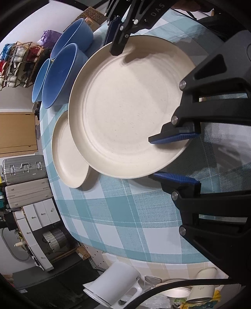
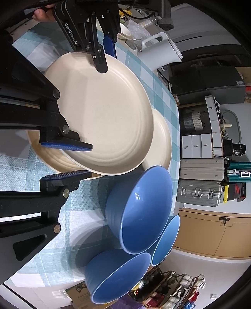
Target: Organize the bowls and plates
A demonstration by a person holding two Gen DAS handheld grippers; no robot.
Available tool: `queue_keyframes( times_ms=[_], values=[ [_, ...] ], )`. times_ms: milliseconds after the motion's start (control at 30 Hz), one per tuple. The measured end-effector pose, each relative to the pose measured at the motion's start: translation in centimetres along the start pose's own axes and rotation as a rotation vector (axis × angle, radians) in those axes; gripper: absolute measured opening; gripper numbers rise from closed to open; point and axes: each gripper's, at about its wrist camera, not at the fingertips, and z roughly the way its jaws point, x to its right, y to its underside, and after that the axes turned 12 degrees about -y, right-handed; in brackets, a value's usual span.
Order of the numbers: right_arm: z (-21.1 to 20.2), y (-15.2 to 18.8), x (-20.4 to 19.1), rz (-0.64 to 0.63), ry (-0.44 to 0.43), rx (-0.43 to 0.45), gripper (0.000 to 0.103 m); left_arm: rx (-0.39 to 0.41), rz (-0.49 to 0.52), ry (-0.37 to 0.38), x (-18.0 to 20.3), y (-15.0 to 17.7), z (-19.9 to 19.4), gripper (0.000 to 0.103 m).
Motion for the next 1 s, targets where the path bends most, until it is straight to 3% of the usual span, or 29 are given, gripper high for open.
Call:
queue_keyframes(
  times_ms=[667,800,1000],
  values=[
    [0.1,1.9,0.8,0.008,0.031,-0.016,0.021,-0.022,0.13,-0.075,3.1,1.0,0.9,0.028],
    [0.4,1.9,0.5,-0.009,0.032,-0.014,0.022,-0.011,0.163,-0.024,4.1,1.3,0.6,0.028],
    [1.2,2.3,0.6,-0.01,0.028,-0.037,0.022,-0.012,0.223,-0.02,6.0,1.7,0.7,0.029]
  ],
)
